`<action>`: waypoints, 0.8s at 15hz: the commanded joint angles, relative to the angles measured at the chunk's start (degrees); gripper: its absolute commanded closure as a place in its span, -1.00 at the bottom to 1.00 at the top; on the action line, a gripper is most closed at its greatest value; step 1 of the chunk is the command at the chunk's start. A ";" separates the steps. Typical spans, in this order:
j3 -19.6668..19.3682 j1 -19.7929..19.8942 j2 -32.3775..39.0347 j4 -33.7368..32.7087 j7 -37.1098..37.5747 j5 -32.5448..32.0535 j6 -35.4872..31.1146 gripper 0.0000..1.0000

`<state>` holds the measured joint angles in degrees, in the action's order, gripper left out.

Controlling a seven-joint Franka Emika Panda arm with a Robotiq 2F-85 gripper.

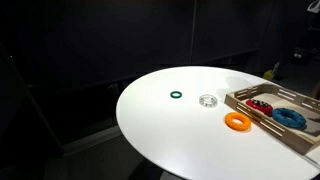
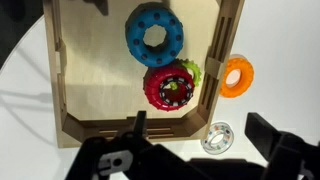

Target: Put the yellow circular object on the wooden tray

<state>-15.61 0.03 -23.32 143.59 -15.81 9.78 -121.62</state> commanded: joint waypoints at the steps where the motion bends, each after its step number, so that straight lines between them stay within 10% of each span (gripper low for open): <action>1: 1.51 1.62 0.19 -0.16 -0.56 0.70 0.23 -1.00; 12: 6.66 -0.25 0.86 -2.05 2.02 1.18 -1.63 -1.00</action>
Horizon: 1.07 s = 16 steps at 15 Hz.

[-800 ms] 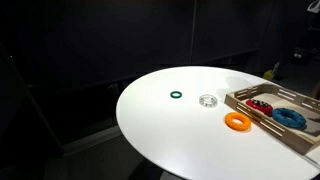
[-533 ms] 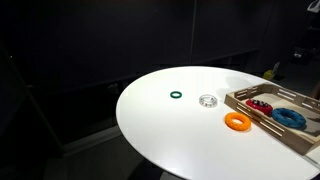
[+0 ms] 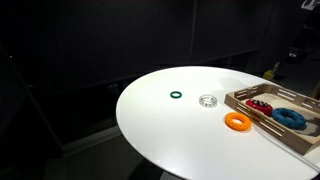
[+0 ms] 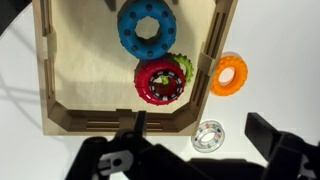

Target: Put the yellow circular object on the wooden tray

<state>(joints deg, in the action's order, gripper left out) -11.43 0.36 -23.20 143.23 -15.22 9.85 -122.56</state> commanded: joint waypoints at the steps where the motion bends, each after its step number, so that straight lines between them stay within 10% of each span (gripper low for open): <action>1: 3.38 -0.95 0.92 -2.02 1.83 1.08 -0.91 -1.00; 16: 13.62 -6.75 10.91 -3.13 10.31 1.04 -7.33 -1.00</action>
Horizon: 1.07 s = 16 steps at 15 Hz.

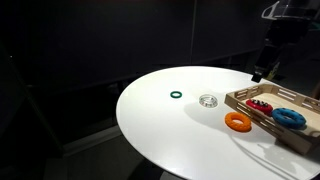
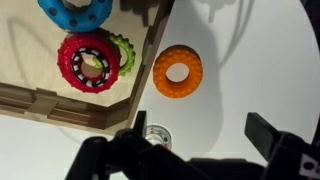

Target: Put the yellow circular object on the wooden tray

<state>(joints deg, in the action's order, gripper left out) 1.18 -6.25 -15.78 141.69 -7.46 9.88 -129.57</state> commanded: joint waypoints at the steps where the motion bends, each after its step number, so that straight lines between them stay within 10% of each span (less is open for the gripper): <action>1: 1.38 -0.16 4.60 -1.64 3.54 1.11 -0.27 -1.00; 16: 6.16 -1.55 17.22 -1.96 10.72 -3.72 -7.31 -1.00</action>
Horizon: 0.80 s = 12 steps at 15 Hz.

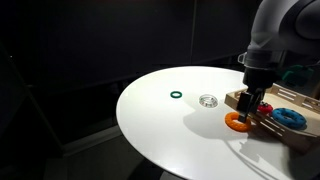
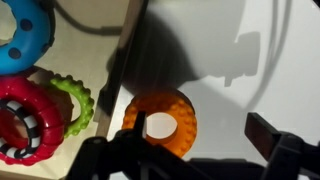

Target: Put the yellow circular object on the wooden tray

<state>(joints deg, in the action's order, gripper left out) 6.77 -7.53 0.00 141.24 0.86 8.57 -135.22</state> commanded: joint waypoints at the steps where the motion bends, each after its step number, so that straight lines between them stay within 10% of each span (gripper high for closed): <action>1: 0.64 -0.37 1.87 -1.68 2.70 -3.04 -2.32 -1.00; 10: 0.75 -1.14 6.63 -3.20 5.63 -8.19 -5.50 -1.00; 12: 0.65 -1.24 7.47 -3.89 5.86 -8.74 -5.34 -0.46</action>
<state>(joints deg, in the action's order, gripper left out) 7.41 -8.47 5.86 139.23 4.59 1.53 -140.51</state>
